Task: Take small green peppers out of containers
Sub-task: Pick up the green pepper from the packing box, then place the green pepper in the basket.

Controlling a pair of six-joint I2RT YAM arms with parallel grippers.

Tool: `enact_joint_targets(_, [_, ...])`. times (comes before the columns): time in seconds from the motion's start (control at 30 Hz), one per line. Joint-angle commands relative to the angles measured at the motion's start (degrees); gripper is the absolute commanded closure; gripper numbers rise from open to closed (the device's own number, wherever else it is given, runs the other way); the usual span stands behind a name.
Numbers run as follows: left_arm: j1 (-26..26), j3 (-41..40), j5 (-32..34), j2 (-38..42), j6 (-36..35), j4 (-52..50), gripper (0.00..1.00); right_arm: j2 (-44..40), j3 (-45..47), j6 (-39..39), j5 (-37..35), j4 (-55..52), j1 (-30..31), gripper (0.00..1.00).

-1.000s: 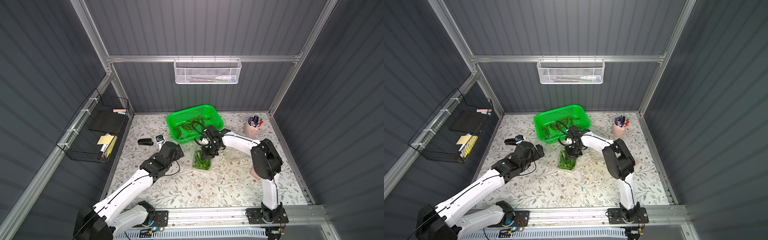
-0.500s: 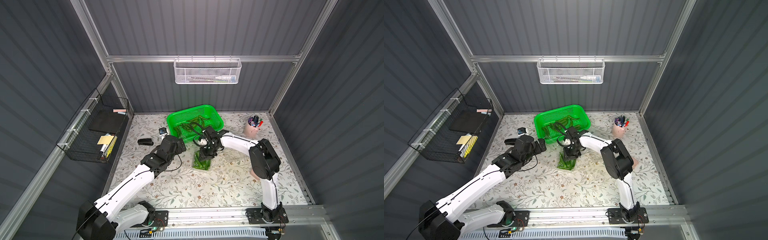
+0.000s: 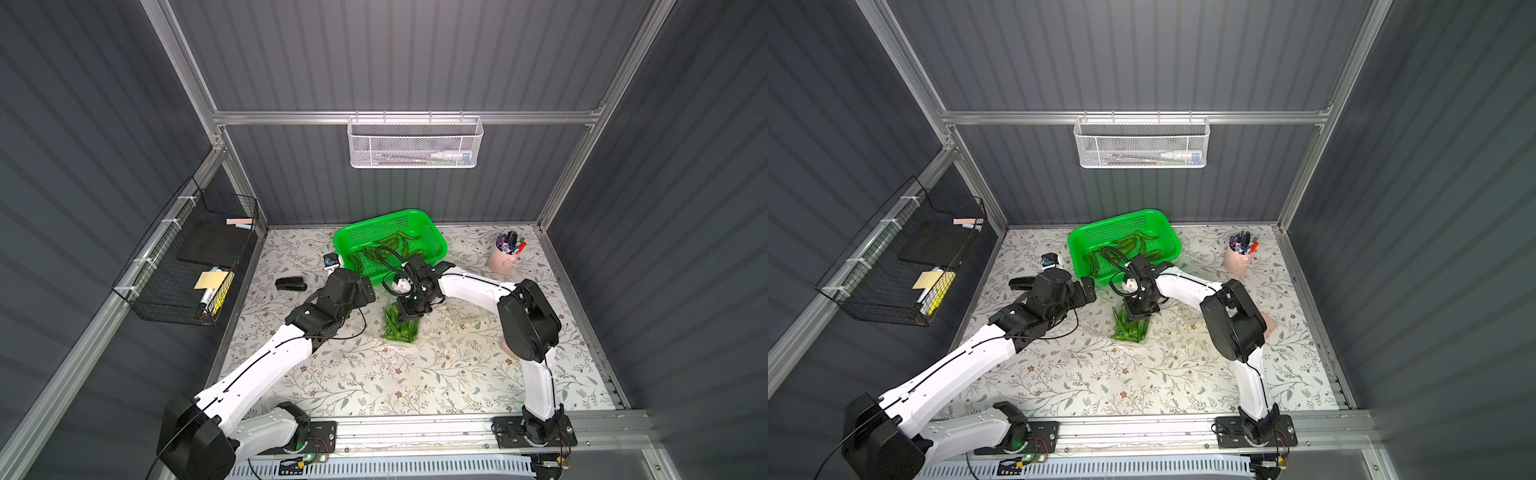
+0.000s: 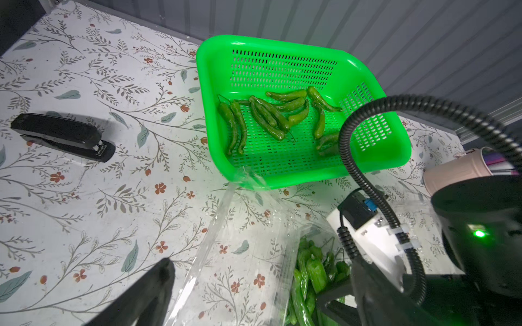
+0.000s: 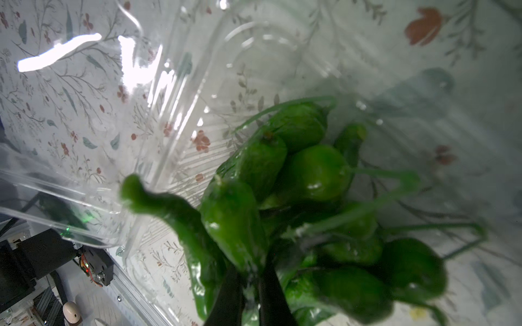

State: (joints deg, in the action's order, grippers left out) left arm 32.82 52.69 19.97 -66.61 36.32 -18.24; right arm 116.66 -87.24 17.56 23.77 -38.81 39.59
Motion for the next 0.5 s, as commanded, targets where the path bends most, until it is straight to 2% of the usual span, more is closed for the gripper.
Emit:
enact_joint_targets(0.0, [-0.21,1.92,-2.03,-0.97,-1.69,0.92,0.01,-6.26,0.37,-0.80,-0.03,0.00,-0.18,0.91])
enact_joint_targets(0.13, [-0.21,1.28,-2.99,-1.26,-1.65,1.36,0.01,-9.70,-0.84,1.71,-0.26,1.09,-2.39,0.92])
enact_joint_targets(0.23, [-0.21,0.77,-4.50,-1.89,-1.69,1.71,0.01,-9.07,-5.51,2.68,-0.48,3.39,-5.85,0.92])
enact_joint_targets(0.4, [-0.04,-0.17,-8.16,-4.05,-1.62,3.05,0.01,0.15,-17.88,8.56,-4.01,12.40,-11.43,0.91])
enact_joint_targets(0.47, [0.42,0.02,-9.86,-5.33,-1.74,3.47,0.01,6.07,-25.32,11.27,-2.89,12.46,-13.13,0.83])
